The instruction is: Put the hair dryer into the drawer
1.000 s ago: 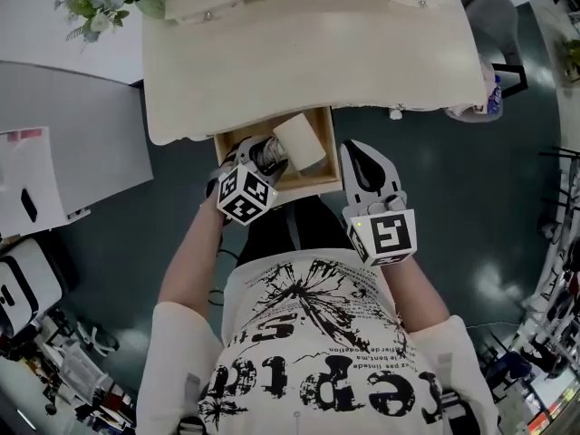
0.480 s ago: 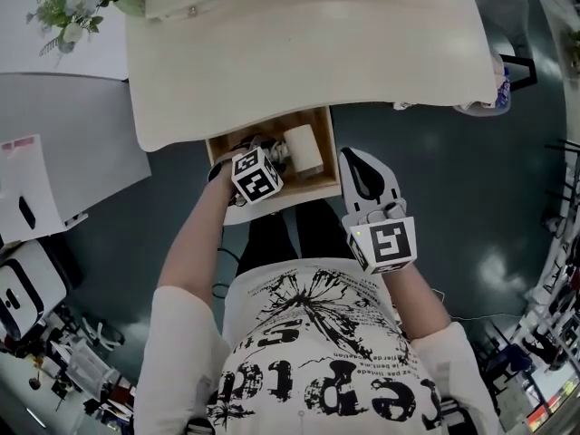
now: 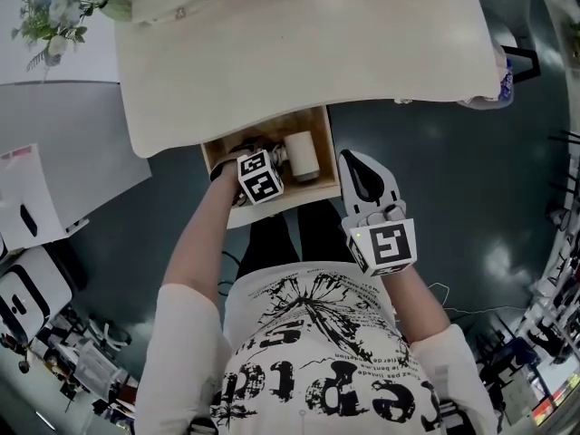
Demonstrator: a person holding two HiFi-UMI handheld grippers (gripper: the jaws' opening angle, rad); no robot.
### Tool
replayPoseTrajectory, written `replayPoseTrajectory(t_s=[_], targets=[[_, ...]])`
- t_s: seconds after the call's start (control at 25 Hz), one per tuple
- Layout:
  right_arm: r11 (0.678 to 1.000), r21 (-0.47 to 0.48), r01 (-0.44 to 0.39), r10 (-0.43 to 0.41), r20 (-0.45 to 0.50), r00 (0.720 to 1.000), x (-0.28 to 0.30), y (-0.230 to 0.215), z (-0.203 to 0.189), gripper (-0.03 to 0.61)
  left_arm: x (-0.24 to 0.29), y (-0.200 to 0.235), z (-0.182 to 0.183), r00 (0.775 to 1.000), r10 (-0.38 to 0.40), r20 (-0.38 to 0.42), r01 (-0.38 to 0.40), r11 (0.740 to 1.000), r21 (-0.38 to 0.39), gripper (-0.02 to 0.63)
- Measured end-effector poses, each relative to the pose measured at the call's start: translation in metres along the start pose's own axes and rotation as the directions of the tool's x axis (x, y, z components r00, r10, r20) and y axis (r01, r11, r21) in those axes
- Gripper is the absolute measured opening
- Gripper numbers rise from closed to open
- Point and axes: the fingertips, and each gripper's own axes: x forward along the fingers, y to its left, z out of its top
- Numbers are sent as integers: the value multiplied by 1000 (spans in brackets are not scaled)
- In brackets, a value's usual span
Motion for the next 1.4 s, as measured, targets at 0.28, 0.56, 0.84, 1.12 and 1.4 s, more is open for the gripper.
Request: replayPoseTrajectory(t_s=[0.28, 0.56, 0.84, 1.12, 1.4], targets=[[1000, 4, 0, 0, -5, 1000, 1, 0, -3, 17, 12, -1, -9, 999, 35, -21, -34, 999, 19, 255], [1000, 1, 10, -10, -7, 1000, -7, -2, -3, 17, 2, 0, -1, 998, 51, 36, -48, 996, -77, 267], [1000, -21, 6, -5, 29, 1000, -15, 9, 15, 17, -44, 6, 12, 983, 124, 133, -107, 985, -133, 180], [999, -44, 9, -6, 74, 997, -22, 23, 36, 17, -90, 22, 13, 952, 239, 192, -191, 952, -240, 23], [998, -57, 7, 1, 134, 991, -33, 44, 68, 17, -176, 26, 42, 846, 381, 372, -265, 907, -327, 20]])
